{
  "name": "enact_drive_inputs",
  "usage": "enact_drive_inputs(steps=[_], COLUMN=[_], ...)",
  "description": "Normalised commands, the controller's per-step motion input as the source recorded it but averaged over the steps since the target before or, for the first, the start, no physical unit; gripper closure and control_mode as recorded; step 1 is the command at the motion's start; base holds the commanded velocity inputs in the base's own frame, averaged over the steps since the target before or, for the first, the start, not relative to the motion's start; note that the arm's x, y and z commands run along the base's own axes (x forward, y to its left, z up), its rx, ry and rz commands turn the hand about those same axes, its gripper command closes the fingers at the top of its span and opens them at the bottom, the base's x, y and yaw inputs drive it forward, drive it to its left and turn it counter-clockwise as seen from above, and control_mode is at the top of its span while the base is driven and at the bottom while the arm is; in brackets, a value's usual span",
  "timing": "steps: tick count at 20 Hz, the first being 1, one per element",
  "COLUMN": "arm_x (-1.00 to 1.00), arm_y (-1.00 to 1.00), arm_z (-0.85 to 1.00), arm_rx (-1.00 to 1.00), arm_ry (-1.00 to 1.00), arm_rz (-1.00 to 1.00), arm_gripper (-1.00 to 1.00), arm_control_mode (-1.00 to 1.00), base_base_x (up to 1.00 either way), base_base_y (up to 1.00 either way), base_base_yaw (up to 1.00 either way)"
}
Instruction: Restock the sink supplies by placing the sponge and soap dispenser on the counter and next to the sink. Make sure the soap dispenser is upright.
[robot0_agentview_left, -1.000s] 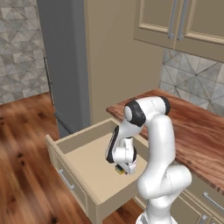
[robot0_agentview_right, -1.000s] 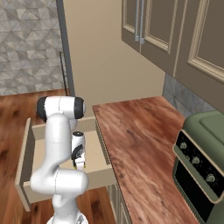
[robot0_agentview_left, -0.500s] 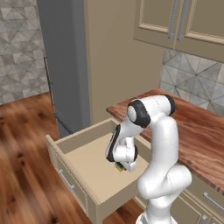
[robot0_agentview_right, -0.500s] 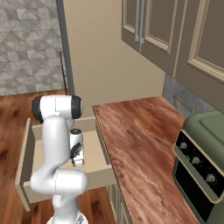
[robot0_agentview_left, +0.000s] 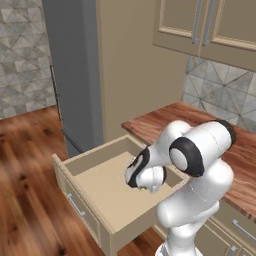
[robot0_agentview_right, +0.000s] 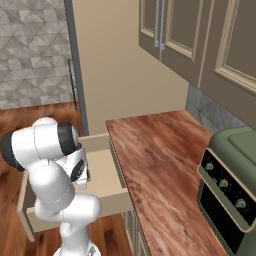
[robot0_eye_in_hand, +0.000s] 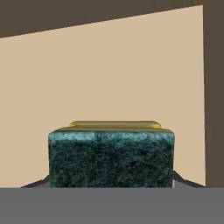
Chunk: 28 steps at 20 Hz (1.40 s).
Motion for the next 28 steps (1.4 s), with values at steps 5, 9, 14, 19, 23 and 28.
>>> enact_drive_inputs(steps=[5, 9, 14, 19, 23, 28], arm_x=[-0.26, -0.27, -0.3, -0.44, -0.62, -0.76], arm_y=[0.01, 0.0, 0.0, 0.0, 0.0, -0.05], arm_z=[1.0, 1.0, 1.0, 1.0, 0.99, 0.86], arm_rx=[0.0, 0.0, 0.0, 0.0, 0.0, 0.0], arm_ry=[-0.06, -0.02, 0.0, 0.0, 0.02, 0.02], arm_rz=[-0.05, -0.05, -0.06, -0.06, -0.06, -0.03], arm_gripper=[1.0, 1.0, 1.0, 1.0, 1.0, 1.0], arm_control_mode=[-1.0, -1.0, -1.0, -1.0, -1.0, -1.0], base_base_x=[0.0, 0.0, 0.0, 0.0, 0.0, 0.0], base_base_y=[0.0, 0.0, 0.0, 0.0, 0.0, 0.0], base_base_yaw=[0.0, 0.0, 0.0, 0.0, 0.0, 0.0])
